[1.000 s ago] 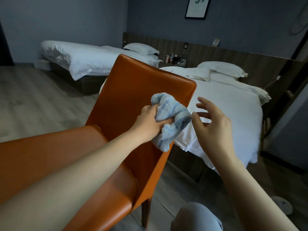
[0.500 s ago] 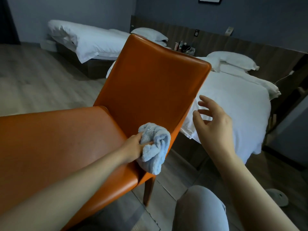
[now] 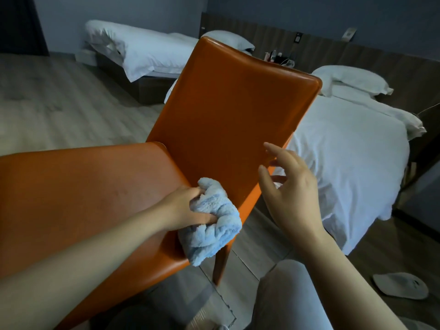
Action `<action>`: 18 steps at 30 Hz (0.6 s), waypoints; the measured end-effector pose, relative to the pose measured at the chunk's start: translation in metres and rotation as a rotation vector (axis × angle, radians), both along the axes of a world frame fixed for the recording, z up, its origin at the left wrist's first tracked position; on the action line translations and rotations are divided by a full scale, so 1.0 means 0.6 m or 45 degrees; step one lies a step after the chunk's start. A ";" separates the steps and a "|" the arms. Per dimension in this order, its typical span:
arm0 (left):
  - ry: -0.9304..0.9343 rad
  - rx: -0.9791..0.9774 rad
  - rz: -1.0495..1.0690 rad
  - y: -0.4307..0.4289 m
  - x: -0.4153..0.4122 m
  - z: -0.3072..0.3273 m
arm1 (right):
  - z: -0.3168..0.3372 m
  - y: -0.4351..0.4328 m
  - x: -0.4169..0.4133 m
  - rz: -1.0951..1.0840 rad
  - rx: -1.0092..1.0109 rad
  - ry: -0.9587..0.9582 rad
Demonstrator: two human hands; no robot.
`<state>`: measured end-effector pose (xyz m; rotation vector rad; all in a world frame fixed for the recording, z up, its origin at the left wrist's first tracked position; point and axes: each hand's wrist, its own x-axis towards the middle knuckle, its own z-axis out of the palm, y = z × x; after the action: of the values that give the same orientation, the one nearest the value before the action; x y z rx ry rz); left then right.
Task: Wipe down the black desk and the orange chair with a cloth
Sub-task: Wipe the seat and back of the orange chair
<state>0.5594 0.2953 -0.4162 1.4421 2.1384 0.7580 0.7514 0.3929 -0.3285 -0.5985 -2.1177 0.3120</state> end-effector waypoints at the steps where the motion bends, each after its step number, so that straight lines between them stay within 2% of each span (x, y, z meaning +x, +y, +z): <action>1: -0.076 0.032 0.001 -0.011 -0.002 0.009 | -0.002 -0.005 -0.003 0.029 -0.012 -0.004; 3: -0.138 0.088 0.063 -0.033 -0.014 0.025 | -0.007 -0.012 -0.009 0.097 -0.038 -0.029; 5: 0.001 0.094 0.156 -0.055 -0.036 0.037 | -0.016 -0.020 -0.016 0.171 -0.060 -0.115; 8: 0.227 0.031 0.223 -0.091 -0.064 0.052 | -0.035 -0.032 -0.037 0.274 -0.026 -0.422; 11: 0.235 -0.059 0.260 -0.125 -0.075 0.048 | -0.065 -0.040 -0.070 0.400 -0.034 -0.780; 14: 0.236 -0.087 0.306 -0.147 -0.079 0.033 | -0.099 -0.040 -0.106 0.369 -0.044 -1.070; 18: 0.217 -0.069 0.354 -0.163 -0.083 0.009 | -0.145 -0.033 -0.136 0.341 -0.207 -1.200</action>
<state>0.5096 0.1977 -0.4106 1.2349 2.5056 0.6880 0.6700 0.3729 -0.4152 -0.6216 -3.1170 0.4013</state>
